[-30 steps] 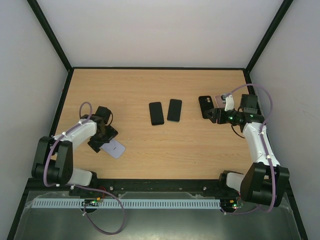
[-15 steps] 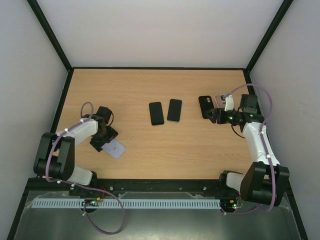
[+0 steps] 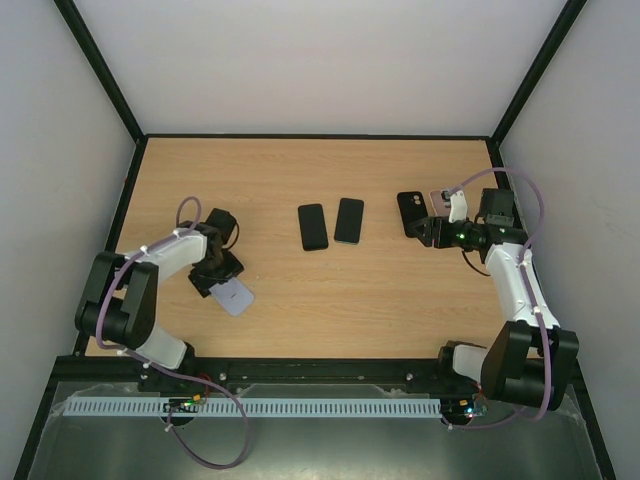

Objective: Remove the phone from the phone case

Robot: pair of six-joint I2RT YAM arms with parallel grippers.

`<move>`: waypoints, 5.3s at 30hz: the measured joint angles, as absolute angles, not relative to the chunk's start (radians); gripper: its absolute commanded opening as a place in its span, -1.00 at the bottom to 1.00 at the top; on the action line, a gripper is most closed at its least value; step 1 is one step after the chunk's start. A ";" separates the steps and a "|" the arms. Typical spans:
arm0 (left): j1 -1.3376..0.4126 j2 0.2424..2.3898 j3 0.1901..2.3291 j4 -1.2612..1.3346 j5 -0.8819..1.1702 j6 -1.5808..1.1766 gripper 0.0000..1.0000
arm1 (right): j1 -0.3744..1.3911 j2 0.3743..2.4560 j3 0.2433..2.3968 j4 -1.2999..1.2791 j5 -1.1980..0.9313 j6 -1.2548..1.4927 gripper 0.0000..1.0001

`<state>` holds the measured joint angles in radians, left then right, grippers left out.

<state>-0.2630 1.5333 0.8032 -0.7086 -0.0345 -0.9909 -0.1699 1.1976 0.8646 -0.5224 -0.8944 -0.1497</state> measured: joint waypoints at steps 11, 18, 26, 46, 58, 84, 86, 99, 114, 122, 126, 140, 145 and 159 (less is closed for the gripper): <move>-0.501 1.532 0.854 -0.667 -0.002 -0.904 0.28 | -0.170 1.219 0.865 -0.527 -0.891 -0.150 0.27; -0.752 1.551 0.939 -0.561 0.081 -0.755 0.40 | -0.170 1.225 0.865 -0.527 -0.883 -0.149 0.27; -0.895 1.700 1.088 -0.582 0.089 -0.591 0.66 | -0.170 1.252 0.865 -0.527 -0.872 -0.149 0.27; -0.802 1.663 1.038 -0.722 -0.025 -0.586 0.95 | -0.170 1.261 0.865 -0.527 -0.859 -0.150 0.27; -0.764 1.742 1.036 -0.691 0.102 -0.540 0.95 | -0.170 1.260 0.865 -0.529 -0.859 -0.150 0.27; -0.766 1.782 1.079 -0.716 0.027 -0.572 0.14 | -0.170 1.249 0.865 -0.534 -0.875 -0.154 0.27; -0.771 1.778 1.083 -0.716 0.031 -0.574 0.11 | -0.170 1.246 0.865 -0.534 -0.878 -0.154 0.27; -0.856 1.571 1.322 -0.330 0.138 -0.603 -0.01 | -0.170 1.234 1.066 -0.760 -1.114 -0.386 0.95; -0.881 1.549 1.104 0.325 0.393 -0.623 -0.06 | 0.047 1.211 1.032 -1.201 -1.446 -0.869 0.95; -0.897 1.510 1.058 0.482 0.430 -0.657 -0.11 | 0.054 1.184 1.027 -1.082 -1.463 -0.712 0.95; -0.899 1.472 1.026 0.561 0.448 -0.681 -0.13 | 0.054 1.171 1.027 -1.016 -1.478 -0.636 0.95; -0.897 1.541 1.011 0.831 0.552 -0.820 -0.16 | 0.073 1.018 0.916 -0.601 -1.572 -0.147 0.84; -0.892 1.567 1.016 0.854 0.549 -0.830 0.14 | 0.078 1.041 0.915 -0.582 -1.595 -0.084 0.41; -0.898 1.417 1.006 0.675 0.374 -0.708 0.97 | 0.078 1.039 0.870 -0.563 -1.321 -0.112 0.20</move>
